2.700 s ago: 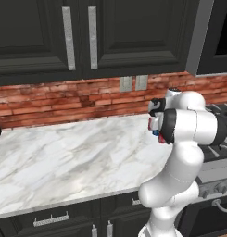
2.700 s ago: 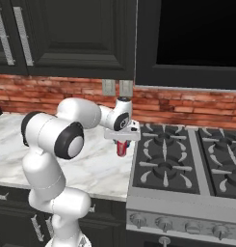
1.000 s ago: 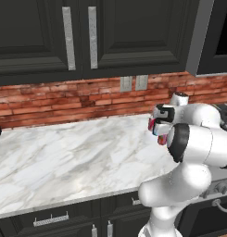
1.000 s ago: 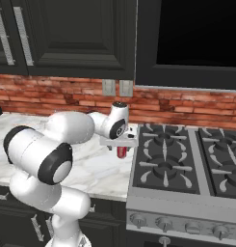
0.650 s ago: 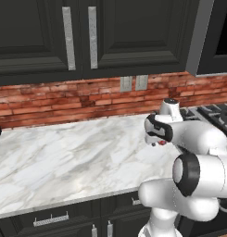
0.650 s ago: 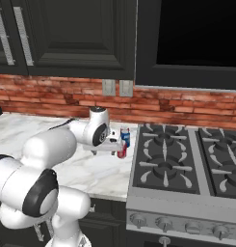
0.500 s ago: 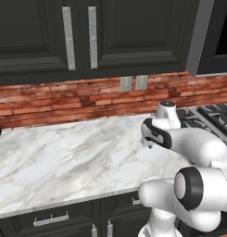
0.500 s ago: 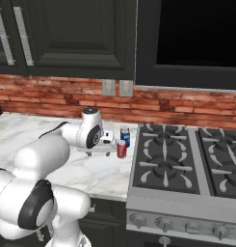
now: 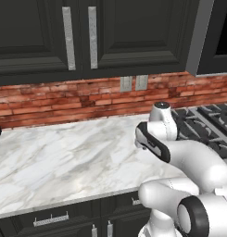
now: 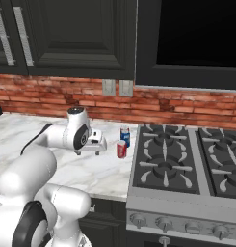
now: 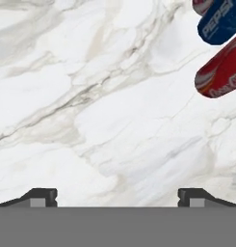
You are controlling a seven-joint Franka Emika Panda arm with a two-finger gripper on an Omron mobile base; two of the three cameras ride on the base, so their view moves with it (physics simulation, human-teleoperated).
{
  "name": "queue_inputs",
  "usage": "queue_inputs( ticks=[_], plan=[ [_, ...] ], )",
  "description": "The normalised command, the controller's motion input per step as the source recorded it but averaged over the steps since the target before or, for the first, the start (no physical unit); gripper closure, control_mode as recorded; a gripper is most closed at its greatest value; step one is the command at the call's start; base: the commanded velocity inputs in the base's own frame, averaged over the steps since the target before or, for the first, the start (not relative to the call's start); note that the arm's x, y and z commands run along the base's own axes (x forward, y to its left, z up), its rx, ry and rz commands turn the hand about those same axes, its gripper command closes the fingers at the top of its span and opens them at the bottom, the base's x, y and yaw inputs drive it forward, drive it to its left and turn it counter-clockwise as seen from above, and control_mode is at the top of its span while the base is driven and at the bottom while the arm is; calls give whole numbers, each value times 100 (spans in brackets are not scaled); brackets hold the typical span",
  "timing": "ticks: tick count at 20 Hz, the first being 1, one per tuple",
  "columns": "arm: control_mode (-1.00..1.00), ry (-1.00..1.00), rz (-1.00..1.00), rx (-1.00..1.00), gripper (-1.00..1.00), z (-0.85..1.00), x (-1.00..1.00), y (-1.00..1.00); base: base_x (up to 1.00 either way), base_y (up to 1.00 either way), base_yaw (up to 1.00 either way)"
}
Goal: Four empty soda cans are scattered around the kitchen. Gather all the cans and cluster them next to the stove for recycling.
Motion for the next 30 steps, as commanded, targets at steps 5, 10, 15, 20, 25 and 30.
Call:
queue_inputs(
  ticks=[5,10,15,20,25,30],
  plan=[
    [-100,0,0,0,-100,4,-18,21,0,0,0],
    [-100,0,0,0,-100,0,0,2,0,0,0],
    [100,0,0,0,-100,0,0,0,-11,25,2],
    [100,0,0,0,-100,0,0,0,-53,57,11],
    [100,0,0,0,-100,0,0,0,-47,-56,0],
    [100,0,0,0,-100,0,0,0,-54,-100,-5]
  ],
)
